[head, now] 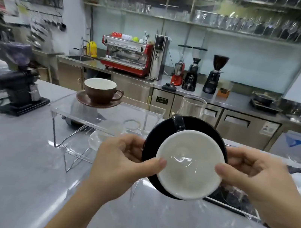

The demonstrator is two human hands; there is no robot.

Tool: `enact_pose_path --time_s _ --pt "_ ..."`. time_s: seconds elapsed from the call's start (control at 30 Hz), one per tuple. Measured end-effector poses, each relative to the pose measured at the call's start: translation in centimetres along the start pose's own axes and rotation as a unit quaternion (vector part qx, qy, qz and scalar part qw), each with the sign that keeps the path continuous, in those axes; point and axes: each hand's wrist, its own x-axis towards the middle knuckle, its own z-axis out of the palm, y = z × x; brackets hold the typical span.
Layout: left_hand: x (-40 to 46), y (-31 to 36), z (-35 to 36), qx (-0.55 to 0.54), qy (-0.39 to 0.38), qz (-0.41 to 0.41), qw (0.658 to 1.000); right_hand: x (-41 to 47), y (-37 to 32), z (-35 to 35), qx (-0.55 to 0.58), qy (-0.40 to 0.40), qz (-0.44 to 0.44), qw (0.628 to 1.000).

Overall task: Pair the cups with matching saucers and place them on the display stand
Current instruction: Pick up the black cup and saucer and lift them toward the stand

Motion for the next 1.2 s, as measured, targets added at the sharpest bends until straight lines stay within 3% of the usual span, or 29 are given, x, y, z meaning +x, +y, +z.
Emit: enact_pose_path --time_s 0.27,0.47,0.83,1.0,1.2 --pt "3.7 2.3 -4.9 -0.001 0.019 0.063 0.998 4.7 -3.5 3.3 -0.010 -0.051 -0.082 0.995" --pt "7.3 3.1 -8.5 -0.010 0.044 0.051 0.998 9.4 -4.8 6.6 0.026 -0.108 -0.091 0.990" --pt "12.8 1.7 -11.0 0.079 0.049 -0.075 0.993 17.5 -2.5 10.9 -0.062 -0.179 0.041 0.981" --pt "14.6 0.7 -11.6 0.139 0.038 -0.130 0.981 19.9 -1.1 11.7 -0.115 -0.165 0.079 0.976" --pt "16.2 -0.4 -11.7 0.195 0.010 -0.198 0.961 21.9 -0.1 12.2 -0.126 -0.221 0.188 0.949"
